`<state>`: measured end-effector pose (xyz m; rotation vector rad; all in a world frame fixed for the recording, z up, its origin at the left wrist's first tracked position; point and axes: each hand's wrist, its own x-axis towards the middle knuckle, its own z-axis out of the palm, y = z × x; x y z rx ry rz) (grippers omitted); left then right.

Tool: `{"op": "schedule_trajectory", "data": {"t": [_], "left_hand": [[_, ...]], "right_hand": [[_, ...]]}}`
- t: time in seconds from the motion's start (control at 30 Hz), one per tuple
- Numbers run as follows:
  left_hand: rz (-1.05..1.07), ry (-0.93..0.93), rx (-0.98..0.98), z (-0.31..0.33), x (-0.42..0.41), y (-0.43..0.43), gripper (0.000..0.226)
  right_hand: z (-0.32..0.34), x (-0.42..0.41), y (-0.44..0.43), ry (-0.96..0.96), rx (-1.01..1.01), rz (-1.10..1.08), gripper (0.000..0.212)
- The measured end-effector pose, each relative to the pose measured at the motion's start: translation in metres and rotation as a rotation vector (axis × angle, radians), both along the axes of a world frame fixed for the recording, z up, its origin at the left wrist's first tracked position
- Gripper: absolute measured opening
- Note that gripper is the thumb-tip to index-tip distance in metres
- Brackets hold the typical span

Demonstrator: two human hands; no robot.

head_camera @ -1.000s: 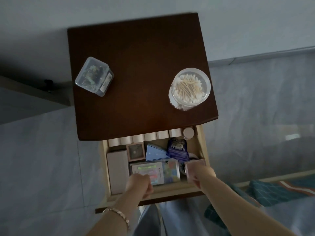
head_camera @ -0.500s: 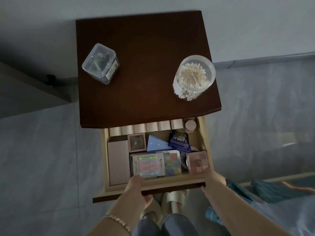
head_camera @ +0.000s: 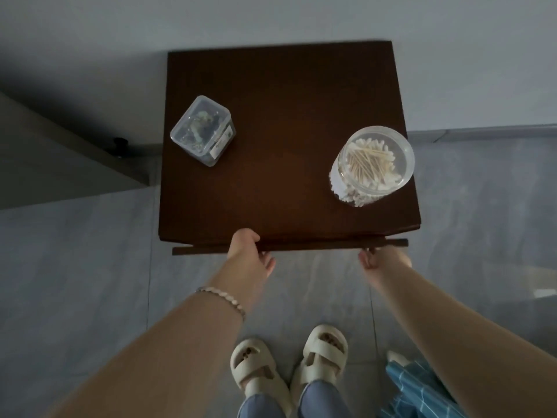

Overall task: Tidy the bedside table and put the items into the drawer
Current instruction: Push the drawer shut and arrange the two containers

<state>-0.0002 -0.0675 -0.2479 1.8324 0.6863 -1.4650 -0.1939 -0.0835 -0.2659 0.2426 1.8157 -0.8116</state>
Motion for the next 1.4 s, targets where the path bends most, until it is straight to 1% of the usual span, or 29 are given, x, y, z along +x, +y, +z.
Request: {"op": "schedule_trajectory", "data": {"t": [0.03, 0.1, 0.13, 0.17, 0.2, 0.23, 0.3, 0.33, 0.37, 0.43, 0.47, 0.5, 0.57, 0.6, 0.67, 0.77, 0.83, 0.9, 0.97, 1.07, 1.13, 1.23, 1.3, 1.33, 1.4], "left_hand": [[0.015, -0.008, -0.041, 0.000, 0.001, -0.008, 0.025], [0.095, -0.006, -0.113, -0.001, 0.002, -0.019, 0.026], [0.130, -0.003, -0.129, -0.001, 0.001, -0.021, 0.026], [0.144, 0.004, -0.140, -0.001, 0.001, -0.022, 0.025], [0.115, 0.004, -0.125, -0.005, 0.001, -0.020, 0.024], [0.056, 0.003, -0.096, -0.005, 0.000, -0.018, 0.022], [-0.107, -0.010, -0.023, -0.002, -0.002, -0.015, 0.027], [-0.213, -0.023, 0.024, 0.003, -0.001, -0.015, 0.032], [-0.333, -0.038, 0.070, 0.010, 0.000, -0.014, 0.035], [-0.595, -0.063, 0.134, 0.030, 0.003, -0.017, 0.034], [-0.712, -0.088, 0.132, 0.038, 0.006, -0.020, 0.030], [-0.802, -0.126, 0.114, 0.051, 0.007, -0.027, 0.025], [-0.979, -0.274, 0.068, 0.068, 0.013, -0.037, 0.019], [-1.086, -0.384, 0.050, 0.075, 0.017, -0.042, 0.023], [-1.262, -0.570, -0.010, 0.093, 0.030, -0.054, 0.035], [-1.404, -0.779, -0.081, 0.106, 0.048, -0.067, 0.060], [-1.498, -0.949, -0.083, 0.109, 0.060, -0.080, 0.077], [-1.574, -1.012, -0.065, 0.104, 0.070, -0.090, 0.090], [-1.618, -0.993, -0.019, 0.091, 0.082, -0.099, 0.104], [-1.670, -0.931, 0.041, 0.072, 0.102, -0.113, 0.115], [-1.677, -0.859, 0.034, 0.063, 0.118, -0.121, 0.109], [-1.639, -0.792, -0.088, 0.059, 0.140, -0.134, 0.081], [-1.608, -0.826, -0.197, 0.055, 0.158, -0.148, 0.065], [-1.612, -0.849, -0.243, 0.053, 0.166, -0.155, 0.063], [-1.653, -0.895, -0.313, 0.049, 0.185, -0.175, 0.065]], "right_hand": [[-0.005, 0.002, -0.007, -0.071, -0.027, 0.030, 0.042], [-0.010, 0.005, -0.023, -0.048, -0.019, 0.008, 0.048], [-0.008, 0.007, -0.026, -0.011, 0.021, 0.046, 0.052], [-0.009, 0.009, -0.026, 0.008, 0.034, 0.129, 0.053], [-0.013, 0.008, -0.023, -0.012, 0.028, 0.197, 0.050], [-0.011, 0.009, -0.021, 0.003, 0.037, 0.303, 0.046], [-0.001, 0.012, -0.017, -0.010, 0.078, 0.404, 0.042], [0.005, 0.013, -0.016, 0.046, 0.100, 0.446, 0.042], [0.016, 0.016, -0.016, 0.165, 0.126, 0.506, 0.044], [0.041, 0.018, -0.020, 0.393, 0.120, 0.520, 0.057], [0.054, 0.019, -0.021, 0.457, 0.070, 0.533, 0.065], [0.069, 0.017, -0.025, 0.498, -0.028, 0.595, 0.072], [0.091, 0.016, -0.031, 0.530, -0.197, 0.785, 0.083], [0.101, 0.014, -0.038, 0.551, -0.237, 0.889, 0.088], [0.119, 0.013, -0.056, 0.604, -0.247, 1.072, 0.098], [0.124, 0.019, -0.079, 0.724, -0.132, 1.319, 0.114], [0.121, 0.024, -0.093, 0.778, -0.014, 1.430, 0.123], [0.116, 0.029, -0.103, 0.740, 0.097, 1.473, 0.129], [0.112, 0.037, -0.107, 0.682, 0.163, 1.433, 0.127], [0.110, 0.056, -0.116, 0.717, 0.167, 1.377, 0.120], [0.112, 0.077, -0.125, 0.732, 0.156, 1.423, 0.119], [0.114, 0.116, -0.149, 0.743, 0.095, 1.482, 0.120], [0.114, 0.143, -0.172, 0.743, 0.033, 1.475, 0.119], [0.115, 0.154, -0.183, 0.741, 0.001, 1.469, 0.118], [0.113, 0.178, -0.206, 0.752, -0.070, 1.480, 0.117]]}}
